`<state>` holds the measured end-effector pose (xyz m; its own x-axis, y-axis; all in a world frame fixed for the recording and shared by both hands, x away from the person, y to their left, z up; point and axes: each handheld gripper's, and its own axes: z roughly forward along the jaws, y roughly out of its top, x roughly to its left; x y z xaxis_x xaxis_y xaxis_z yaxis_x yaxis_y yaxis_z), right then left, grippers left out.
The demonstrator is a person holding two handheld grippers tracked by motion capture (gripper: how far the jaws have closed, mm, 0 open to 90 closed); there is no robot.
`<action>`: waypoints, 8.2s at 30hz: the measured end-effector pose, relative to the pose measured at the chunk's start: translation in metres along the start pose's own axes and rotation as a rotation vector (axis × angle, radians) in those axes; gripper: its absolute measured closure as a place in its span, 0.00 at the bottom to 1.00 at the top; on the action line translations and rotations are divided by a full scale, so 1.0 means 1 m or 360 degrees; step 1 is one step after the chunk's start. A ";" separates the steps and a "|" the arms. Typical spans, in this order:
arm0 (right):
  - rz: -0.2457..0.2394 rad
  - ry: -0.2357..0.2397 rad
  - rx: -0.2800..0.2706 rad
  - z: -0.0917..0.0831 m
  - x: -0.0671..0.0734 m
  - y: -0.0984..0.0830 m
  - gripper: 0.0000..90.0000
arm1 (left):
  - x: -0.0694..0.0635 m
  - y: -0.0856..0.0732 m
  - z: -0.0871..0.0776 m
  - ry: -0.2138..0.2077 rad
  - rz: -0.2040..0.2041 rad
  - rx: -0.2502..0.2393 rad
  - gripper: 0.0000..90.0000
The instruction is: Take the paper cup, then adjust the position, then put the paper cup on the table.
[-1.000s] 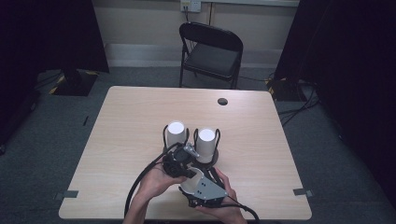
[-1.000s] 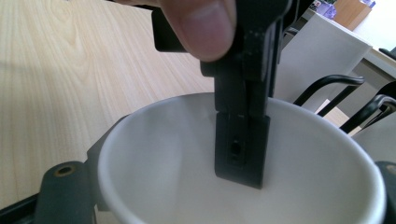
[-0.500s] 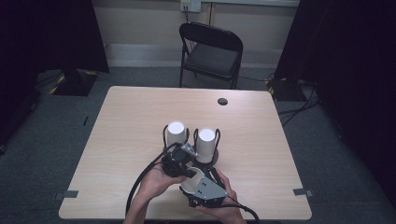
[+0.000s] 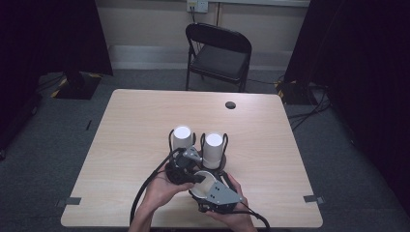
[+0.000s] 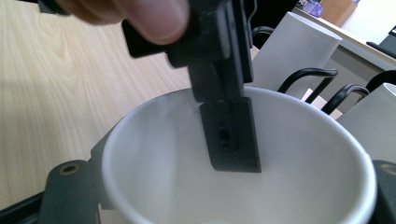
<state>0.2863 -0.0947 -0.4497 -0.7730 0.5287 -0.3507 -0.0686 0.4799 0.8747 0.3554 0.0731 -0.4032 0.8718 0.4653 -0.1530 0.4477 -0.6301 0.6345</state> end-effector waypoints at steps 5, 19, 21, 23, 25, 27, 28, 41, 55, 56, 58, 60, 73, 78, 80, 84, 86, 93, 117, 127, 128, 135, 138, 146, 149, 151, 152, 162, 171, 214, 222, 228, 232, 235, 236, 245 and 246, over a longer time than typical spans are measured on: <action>0.0039 -0.0003 -0.0002 0.000 -0.001 0.000 0.27 | 0.000 -0.008 0.003 0.0012 -0.0052 -0.0103 0.83; 0.0142 -0.0050 -0.0032 -0.003 -0.003 -0.003 0.28 | -0.006 -0.020 0.004 0.0225 -0.0059 -0.0350 0.57; 0.0156 -0.0050 -0.0028 -0.003 -0.004 -0.004 0.28 | -0.006 -0.022 0.004 0.0244 -0.0060 -0.0378 0.54; 0.0160 -0.0064 -0.0026 -0.003 -0.005 -0.005 0.28 | -0.006 -0.023 0.004 0.0255 -0.0062 -0.0414 0.49; 0.0176 -0.0060 -0.0031 -0.004 -0.006 -0.005 0.28 | -0.006 -0.025 0.003 0.0261 -0.0060 -0.0437 0.45; 0.0191 -0.0058 -0.0036 -0.004 -0.007 -0.006 0.28 | -0.006 -0.026 0.002 0.0278 -0.0065 -0.0465 0.41; 0.0196 -0.0058 -0.0033 -0.004 -0.007 -0.006 0.28 | -0.006 -0.027 0.002 0.0281 -0.0076 -0.0490 0.40; 0.0234 -0.0058 -0.0014 -0.002 -0.010 -0.011 0.28 | -0.002 -0.041 -0.003 0.0301 -0.0194 -0.0691 0.23; 0.0357 -0.0055 -0.0018 -0.004 -0.019 -0.018 0.29 | 0.001 -0.059 -0.010 0.0425 -0.0261 -0.0884 0.17; 0.0373 -0.0057 -0.0020 -0.004 -0.020 -0.019 0.29 | 0.002 -0.061 -0.010 0.0453 -0.0270 -0.0896 0.17; 0.0413 -0.0065 -0.0025 -0.005 -0.024 -0.019 0.29 | 0.003 -0.065 -0.010 0.0469 -0.0294 -0.0894 0.17; 0.0439 -0.0066 -0.0035 -0.005 -0.027 -0.020 0.29 | 0.002 -0.070 -0.010 0.0502 -0.0325 -0.0944 0.17; 0.0599 -0.0086 -0.0059 -0.012 -0.038 -0.030 0.29 | 0.007 -0.103 -0.003 0.0697 -0.0453 -0.1011 0.17; 0.0668 -0.0100 -0.0078 -0.015 -0.046 -0.035 0.29 | 0.007 -0.115 -0.002 0.0788 -0.0494 -0.1049 0.17; 0.0672 -0.0121 -0.0067 -0.017 -0.049 -0.036 0.29 | 0.006 -0.118 -0.002 0.0830 -0.0501 -0.1074 0.17; 0.0710 -0.0159 -0.0061 -0.019 -0.056 -0.039 0.29 | 0.009 -0.123 -0.002 0.0878 -0.0542 -0.1091 0.17; 0.0749 -0.0177 -0.0060 -0.019 -0.062 -0.042 0.29 | 0.010 -0.125 -0.002 0.0875 -0.0545 -0.1088 0.17; 0.0759 -0.0230 -0.0054 -0.021 -0.074 -0.045 0.29 | 0.010 -0.131 0.000 0.0909 -0.0558 -0.1053 0.17; 0.0827 -0.0459 -0.0010 -0.015 -0.126 -0.065 0.29 | 0.010 -0.139 0.005 0.1044 -0.0553 -0.1080 0.19; 0.0852 -0.0505 -0.0001 -0.010 -0.151 -0.062 0.29 | 0.010 -0.138 0.005 0.1043 -0.0529 -0.1071 0.20; 0.0851 -0.0515 -0.0014 -0.009 -0.153 -0.062 0.29 | 0.010 -0.138 0.005 0.1041 -0.0529 -0.1070 0.20; 0.0879 -0.0549 -0.0001 0.000 -0.164 -0.063 0.29 | 0.010 -0.138 0.005 0.1047 -0.0533 -0.1076 0.20; 0.0871 -0.0577 -0.0010 0.002 -0.170 -0.060 0.29 | 0.010 -0.138 0.005 0.1045 -0.0544 -0.1082 0.20; 0.0939 -0.0674 -0.0041 0.010 -0.190 -0.071 0.29 | 0.009 -0.139 0.004 0.1037 -0.0526 -0.1099 0.20; 0.0983 -0.0691 -0.0019 0.012 -0.196 -0.080 0.29 | 0.008 -0.139 0.004 0.1040 -0.0521 -0.1103 0.20; 0.0980 -0.0711 -0.0011 0.014 -0.198 -0.083 0.29 | 0.008 -0.140 0.004 0.1045 -0.0515 -0.1103 0.20; 0.0962 -0.0728 -0.0008 0.014 -0.199 -0.084 0.29 | 0.008 -0.140 0.004 0.1046 -0.0512 -0.1103 0.19; 0.0921 -0.0733 0.0027 0.027 -0.199 -0.095 0.28 | 0.007 -0.140 0.005 0.1045 -0.0488 -0.1117 0.19; 0.0949 -0.0731 0.0080 0.036 -0.198 -0.107 0.28 | 0.007 -0.140 0.004 0.1033 -0.0488 -0.1121 0.18; 0.1074 -0.0653 0.0250 0.020 -0.179 -0.114 0.15 | 0.009 -0.140 0.004 0.1042 -0.0529 -0.1114 0.19; 0.1090 -0.0651 0.0250 0.016 -0.173 -0.113 0.15 | 0.009 -0.140 0.004 0.1037 -0.0528 -0.1119 0.19; 0.1097 -0.0684 0.0240 0.012 -0.170 -0.107 0.15 | 0.009 -0.141 0.004 0.1039 -0.0528 -0.1120 0.19; 0.1097 -0.0687 0.0234 0.010 -0.168 -0.104 0.15 | 0.009 -0.141 0.004 0.1037 -0.0527 -0.1121 0.19; 0.1097 -0.0708 0.0229 0.008 -0.165 -0.102 0.15 | 0.009 -0.141 0.003 0.1038 -0.0526 -0.1138 0.19; 0.1086 -0.0717 0.0227 0.008 -0.163 -0.100 0.15 | 0.009 -0.142 0.003 0.1037 -0.0526 -0.1137 0.19; 0.1097 -0.0760 0.0211 -0.004 -0.157 -0.101 0.15 | 0.009 -0.141 0.003 0.1036 -0.0529 -0.1125 0.19; 0.1099 -0.0754 0.0197 -0.006 -0.156 -0.100 0.15 | 0.009 -0.141 0.003 0.1038 -0.0531 -0.1125 0.19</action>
<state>0.4103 -0.2292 -0.4805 -0.2680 0.9557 0.1217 0.4132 -0.0001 0.9107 0.3007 0.1640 -0.4966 0.3510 0.9315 -0.0952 0.2438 0.0072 0.9698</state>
